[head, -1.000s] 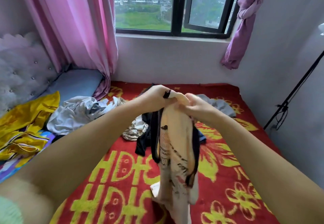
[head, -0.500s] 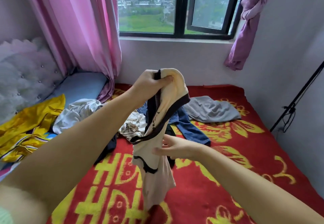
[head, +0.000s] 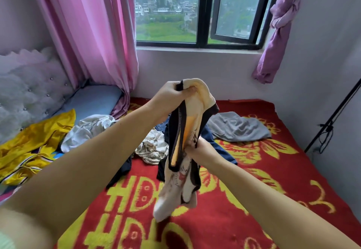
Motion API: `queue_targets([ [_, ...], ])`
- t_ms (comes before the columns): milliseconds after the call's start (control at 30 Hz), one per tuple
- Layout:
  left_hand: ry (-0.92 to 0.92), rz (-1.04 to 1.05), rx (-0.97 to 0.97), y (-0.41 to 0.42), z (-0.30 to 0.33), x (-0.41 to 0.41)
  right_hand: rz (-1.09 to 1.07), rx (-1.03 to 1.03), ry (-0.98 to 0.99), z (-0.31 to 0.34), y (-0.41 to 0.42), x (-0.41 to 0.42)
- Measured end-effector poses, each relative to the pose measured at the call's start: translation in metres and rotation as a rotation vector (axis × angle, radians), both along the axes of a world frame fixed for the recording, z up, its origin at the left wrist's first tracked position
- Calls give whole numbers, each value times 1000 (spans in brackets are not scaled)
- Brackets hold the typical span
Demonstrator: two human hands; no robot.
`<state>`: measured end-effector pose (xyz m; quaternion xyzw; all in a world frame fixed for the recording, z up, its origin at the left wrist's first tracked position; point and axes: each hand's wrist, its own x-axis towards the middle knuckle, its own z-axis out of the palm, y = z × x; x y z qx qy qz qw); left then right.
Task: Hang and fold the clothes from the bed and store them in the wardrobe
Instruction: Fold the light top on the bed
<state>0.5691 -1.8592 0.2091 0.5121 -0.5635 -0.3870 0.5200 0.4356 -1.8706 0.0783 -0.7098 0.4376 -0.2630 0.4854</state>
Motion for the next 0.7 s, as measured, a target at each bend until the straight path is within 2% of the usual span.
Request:
queue_targets([
  [167,112,56,-6,-9,-3,12,-50,9,380,-31,-20,-45],
  [300,141,138,12,-11,-16,33,-56,47,478,-41,-37,-85],
  [433,240,244,119,-8,-37,70,-32,174,270,-14,-46,-131],
  [500,211,253,162,-6,-46,91,-111,108,149,7,-53,-152],
  [600,103,164,223,-1,-56,108,-289,6,-41,42,-64,-167],
  [700,46,-11,318,3,-61,119,-262,-12,-147,75,-67,-167],
])
